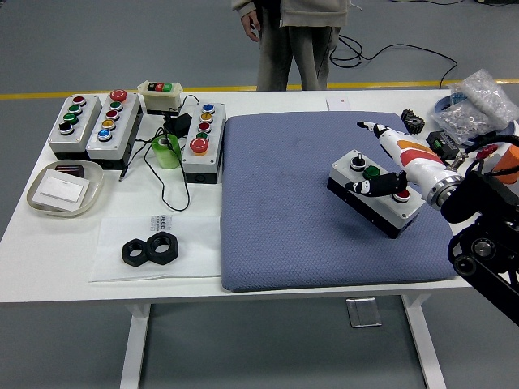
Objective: Pick up the button,place it on the desk,press the button,press the button
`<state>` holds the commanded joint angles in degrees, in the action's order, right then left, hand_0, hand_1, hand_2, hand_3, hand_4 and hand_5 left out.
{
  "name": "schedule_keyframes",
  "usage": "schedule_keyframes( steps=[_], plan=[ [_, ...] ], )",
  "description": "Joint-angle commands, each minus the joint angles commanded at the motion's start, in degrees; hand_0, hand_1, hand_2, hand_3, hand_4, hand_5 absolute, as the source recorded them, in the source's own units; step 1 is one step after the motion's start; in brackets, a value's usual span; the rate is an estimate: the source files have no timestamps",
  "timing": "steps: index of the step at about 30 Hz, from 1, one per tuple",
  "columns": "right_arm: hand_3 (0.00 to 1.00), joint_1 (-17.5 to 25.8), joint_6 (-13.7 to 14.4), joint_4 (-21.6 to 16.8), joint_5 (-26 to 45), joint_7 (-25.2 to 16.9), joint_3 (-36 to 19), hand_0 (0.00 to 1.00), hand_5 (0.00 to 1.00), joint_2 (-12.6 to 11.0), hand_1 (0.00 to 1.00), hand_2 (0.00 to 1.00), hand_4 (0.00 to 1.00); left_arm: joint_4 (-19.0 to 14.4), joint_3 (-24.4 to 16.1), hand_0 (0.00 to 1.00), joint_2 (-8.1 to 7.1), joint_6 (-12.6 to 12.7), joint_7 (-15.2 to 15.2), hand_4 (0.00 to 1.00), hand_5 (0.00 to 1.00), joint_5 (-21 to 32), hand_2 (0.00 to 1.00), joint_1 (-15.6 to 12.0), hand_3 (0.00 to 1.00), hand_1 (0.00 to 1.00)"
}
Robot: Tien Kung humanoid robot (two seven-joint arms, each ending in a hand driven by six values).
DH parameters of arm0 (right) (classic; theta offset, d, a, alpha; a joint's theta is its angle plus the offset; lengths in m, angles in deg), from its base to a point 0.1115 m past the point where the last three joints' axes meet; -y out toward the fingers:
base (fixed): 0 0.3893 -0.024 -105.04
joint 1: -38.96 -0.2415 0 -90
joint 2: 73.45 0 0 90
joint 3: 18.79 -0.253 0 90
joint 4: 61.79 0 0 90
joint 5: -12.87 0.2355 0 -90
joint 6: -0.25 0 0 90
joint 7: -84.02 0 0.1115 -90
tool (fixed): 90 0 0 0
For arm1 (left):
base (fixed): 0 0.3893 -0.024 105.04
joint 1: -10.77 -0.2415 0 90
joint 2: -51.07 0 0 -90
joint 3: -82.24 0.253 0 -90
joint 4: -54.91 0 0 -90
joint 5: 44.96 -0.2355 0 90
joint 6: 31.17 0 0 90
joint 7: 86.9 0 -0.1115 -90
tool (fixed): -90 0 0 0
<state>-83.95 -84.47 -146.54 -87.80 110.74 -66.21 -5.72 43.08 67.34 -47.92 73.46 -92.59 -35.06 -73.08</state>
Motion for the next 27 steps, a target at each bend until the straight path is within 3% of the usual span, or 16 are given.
schedule_keyframes(
  steps=[6, 11, 24, 25, 27],
  plan=[
    [0.998, 1.3, -1.1, 0.9, -2.3, 2.0, -1.2, 0.998, 0.342, 2.6, 0.946, 0.998, 0.998, 0.0, 0.2, 0.725, -0.07, -0.1, -0.1, 0.637, 0.998, 0.3, 0.878, 0.1, 0.83, 0.827],
    [0.998, 1.1, 0.3, 4.3, -4.1, 3.4, -1.5, 0.998, 0.366, 5.0, 0.956, 0.998, 0.998, -0.1, 0.4, 0.723, -0.09, -0.1, -0.2, 0.638, 0.998, 0.5, 0.878, 0.2, 0.829, 0.828],
    [0.99, -0.7, -0.3, 12.0, -5.8, 6.1, -1.8, 0.998, 0.382, 7.6, 0.925, 0.998, 0.998, -0.1, 0.7, 0.722, -0.14, -0.1, -0.3, 0.638, 0.998, 0.8, 0.878, 0.2, 0.829, 0.828],
    [0.953, -0.9, -0.4, 12.4, -5.8, 6.4, -1.8, 0.983, 0.366, 7.7, 0.864, 0.941, 0.998, -0.1, 0.7, 0.721, -0.14, -0.1, -0.3, 0.638, 0.998, 0.9, 0.878, 0.3, 0.828, 0.827],
    [0.953, -1.0, -0.5, 12.8, -5.9, 6.5, -1.8, 0.983, 0.366, 7.8, 0.864, 0.941, 0.998, -0.1, 0.7, 0.721, -0.14, -0.1, -0.3, 0.638, 0.998, 0.9, 0.878, 0.3, 0.828, 0.827]
  ],
)
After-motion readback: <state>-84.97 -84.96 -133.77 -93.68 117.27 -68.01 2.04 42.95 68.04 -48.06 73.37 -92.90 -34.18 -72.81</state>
